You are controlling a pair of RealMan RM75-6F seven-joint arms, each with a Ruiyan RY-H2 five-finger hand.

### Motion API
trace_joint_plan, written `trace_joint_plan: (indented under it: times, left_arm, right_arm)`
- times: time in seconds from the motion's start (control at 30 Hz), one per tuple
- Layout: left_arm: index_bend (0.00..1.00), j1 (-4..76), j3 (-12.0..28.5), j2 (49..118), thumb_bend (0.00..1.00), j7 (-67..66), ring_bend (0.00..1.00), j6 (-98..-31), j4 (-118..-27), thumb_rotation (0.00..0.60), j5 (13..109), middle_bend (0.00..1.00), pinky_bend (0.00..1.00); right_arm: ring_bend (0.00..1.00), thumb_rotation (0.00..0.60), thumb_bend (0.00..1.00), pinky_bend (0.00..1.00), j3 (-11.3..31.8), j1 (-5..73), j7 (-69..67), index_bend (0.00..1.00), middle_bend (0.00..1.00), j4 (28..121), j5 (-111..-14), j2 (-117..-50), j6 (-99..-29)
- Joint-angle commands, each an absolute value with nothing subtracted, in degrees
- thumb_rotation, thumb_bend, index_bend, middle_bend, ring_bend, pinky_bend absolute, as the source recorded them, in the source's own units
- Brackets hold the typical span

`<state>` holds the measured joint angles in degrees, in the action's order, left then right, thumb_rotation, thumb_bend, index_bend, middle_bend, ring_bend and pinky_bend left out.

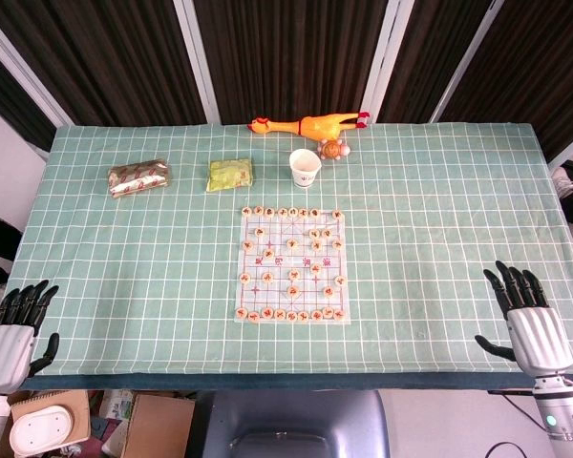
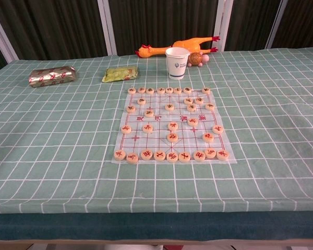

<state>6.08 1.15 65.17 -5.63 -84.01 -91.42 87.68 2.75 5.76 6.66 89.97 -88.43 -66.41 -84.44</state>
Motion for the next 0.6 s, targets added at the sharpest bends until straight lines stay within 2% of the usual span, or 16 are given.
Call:
trace_joint_plan:
  times: [0.03,0.33,0.4,0.53,0.6]
  left_arm:
    - [0.0,6.19,1.31,65.38,0.5,-5.54,0.01,-84.17,-91.12,0.6,87.77,0.0,0.06]
    - [0.0,7.08,1.48,66.35,0.5,-4.37,0.01,-83.74,-89.64,0.6,88.67,0.0,0.06]
    - [0.0,6.85,1.66,66.39,0.5,-5.21,0.01,-83.69,-89.76,0.6,87.66,0.0,0.06]
    - [0.0,6.44,1.76,66.02,0.5,-5.61,0.01,-83.96,-90.54,0.6,86.82,0.0,0.06]
    - [0.0,6.29,1.92,65.85,0.5,-5.51,0.01,-84.3,-90.71,0.6,86.62,0.0,0.06]
  right_arm:
    - [0.0,0.6,0.19,0.0,2.7,5.88,6.85,0.0,0.0,90.02,-88.16,-66.38,-83.99]
    - [0.0,0.6,0.19,0.0,3.03,6.5,5.16,0.0,0.0,89.88,-88.61,-66.2,-83.64]
    - [0.0,0.6,0.19,0.0,4.49,10.24,5.67,0.04,0.0,88.7,-89.15,-67.6,-79.81]
    - [0.0,0.6,0.19,0.0,5.98,16.94,6.02,0.24,0.0,88.93,-90.64,-69.56,-72.34]
    - [0.0,0.6,0.19,0.0,6.62,20.11,7.18,0.3,0.0,89.58,-90.3,-71.02,-68.24]
